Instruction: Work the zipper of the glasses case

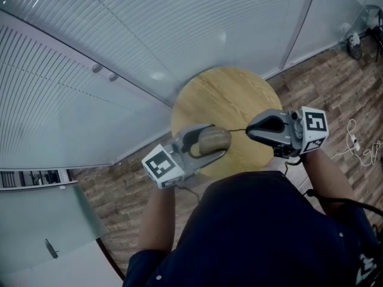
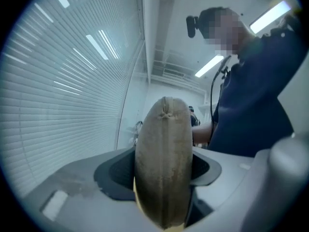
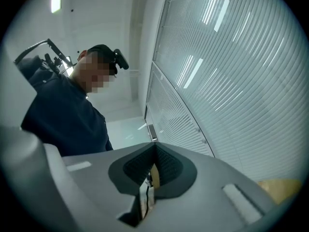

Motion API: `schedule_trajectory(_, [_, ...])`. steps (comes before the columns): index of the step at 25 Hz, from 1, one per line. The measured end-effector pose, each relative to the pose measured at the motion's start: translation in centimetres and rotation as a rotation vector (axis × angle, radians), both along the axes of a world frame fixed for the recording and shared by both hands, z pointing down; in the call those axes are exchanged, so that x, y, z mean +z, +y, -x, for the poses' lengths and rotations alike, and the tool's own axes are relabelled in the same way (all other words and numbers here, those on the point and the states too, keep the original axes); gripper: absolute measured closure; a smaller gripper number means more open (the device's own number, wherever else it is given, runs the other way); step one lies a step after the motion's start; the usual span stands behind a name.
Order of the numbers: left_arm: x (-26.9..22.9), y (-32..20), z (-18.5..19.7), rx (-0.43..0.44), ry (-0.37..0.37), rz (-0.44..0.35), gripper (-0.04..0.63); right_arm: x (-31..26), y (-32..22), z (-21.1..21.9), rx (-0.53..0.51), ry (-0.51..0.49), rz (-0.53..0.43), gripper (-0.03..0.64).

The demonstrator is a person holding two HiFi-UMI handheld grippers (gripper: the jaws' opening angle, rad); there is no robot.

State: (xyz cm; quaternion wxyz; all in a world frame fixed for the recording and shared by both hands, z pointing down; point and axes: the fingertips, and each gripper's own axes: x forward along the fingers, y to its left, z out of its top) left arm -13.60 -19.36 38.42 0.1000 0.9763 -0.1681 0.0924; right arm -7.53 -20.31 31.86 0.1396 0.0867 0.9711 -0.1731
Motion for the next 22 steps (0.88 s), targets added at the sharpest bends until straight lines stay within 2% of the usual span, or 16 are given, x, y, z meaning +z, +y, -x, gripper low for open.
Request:
schedule_trajectory(6, [-2.9, -0.2, 0.4, -0.008, 0.194, 0.060, 0.298, -0.2, 0.0, 0.0, 0.010, -0.032, 0.020, 0.608])
schedule_trajectory(10, [-5.0, -1.1, 1.7, -0.050, 0.386, 0.107, 0.299, -0.4, -0.2, 0.1, 0.023, -0.069, 0.049, 0.608])
schedule_trajectory(14, [-6.0, -1.6, 2.4, -0.066, 0.477, 0.135, 0.302, -0.8, 0.0, 0.5, 0.033, -0.072, 0.049, 0.608])
schedule_trajectory(19, [-7.6, -1.8, 2.3, -0.067, 0.671, 0.178, 0.304, -2.2, 0.6, 1.0, 0.010, -0.094, 0.017, 0.608])
schedule_trajectory(22, [-8.2, -1.8, 2.3, -0.060, 0.717, 0.185, 0.304, -2.6, 0.8, 1.0, 0.001, -0.095, 0.005, 0.609])
